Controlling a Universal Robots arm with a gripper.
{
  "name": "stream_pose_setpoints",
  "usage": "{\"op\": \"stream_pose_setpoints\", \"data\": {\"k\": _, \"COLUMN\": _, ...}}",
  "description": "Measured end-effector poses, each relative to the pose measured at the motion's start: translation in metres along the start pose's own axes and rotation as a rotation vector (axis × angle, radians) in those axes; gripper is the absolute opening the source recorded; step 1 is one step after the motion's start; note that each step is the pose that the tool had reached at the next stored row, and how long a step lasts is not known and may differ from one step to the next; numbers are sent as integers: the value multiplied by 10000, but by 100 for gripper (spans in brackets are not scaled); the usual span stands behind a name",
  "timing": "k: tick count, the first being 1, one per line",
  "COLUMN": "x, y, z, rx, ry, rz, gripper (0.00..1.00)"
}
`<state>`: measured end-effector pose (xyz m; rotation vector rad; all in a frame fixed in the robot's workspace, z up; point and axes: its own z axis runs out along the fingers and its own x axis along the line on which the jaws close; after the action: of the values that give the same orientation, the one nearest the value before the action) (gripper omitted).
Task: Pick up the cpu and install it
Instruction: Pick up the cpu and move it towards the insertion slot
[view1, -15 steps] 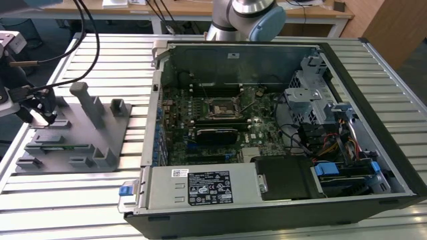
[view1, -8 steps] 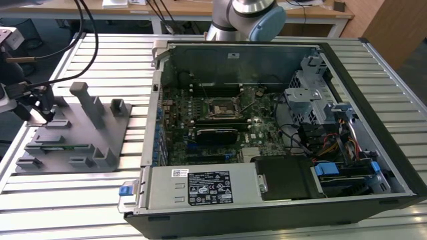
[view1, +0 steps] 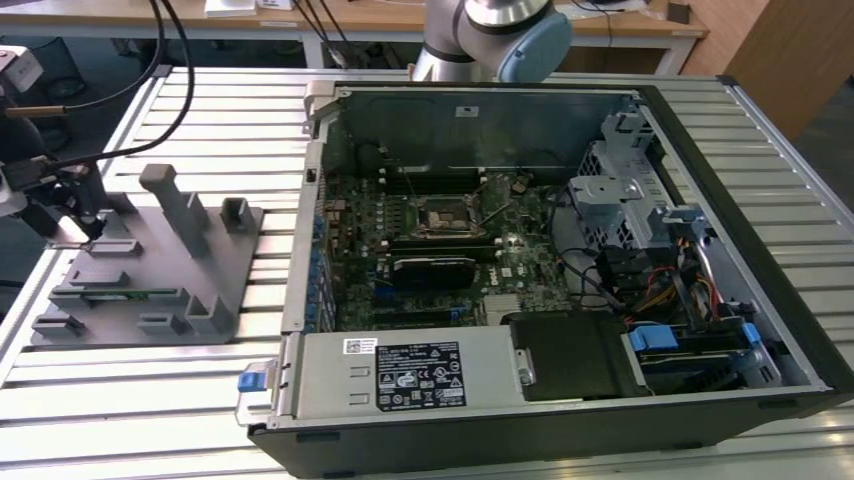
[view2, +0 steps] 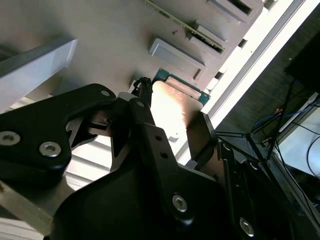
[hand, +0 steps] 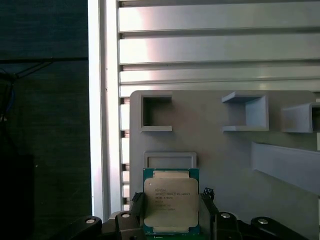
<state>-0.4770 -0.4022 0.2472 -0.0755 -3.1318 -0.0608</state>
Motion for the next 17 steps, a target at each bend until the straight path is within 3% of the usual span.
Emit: {"op": "stream_pose_setpoints", "data": {"k": 17, "x": 2, "y": 8, "z": -149, "rx": 0, "ry": -12, "rz": -1, "gripper": 53}}
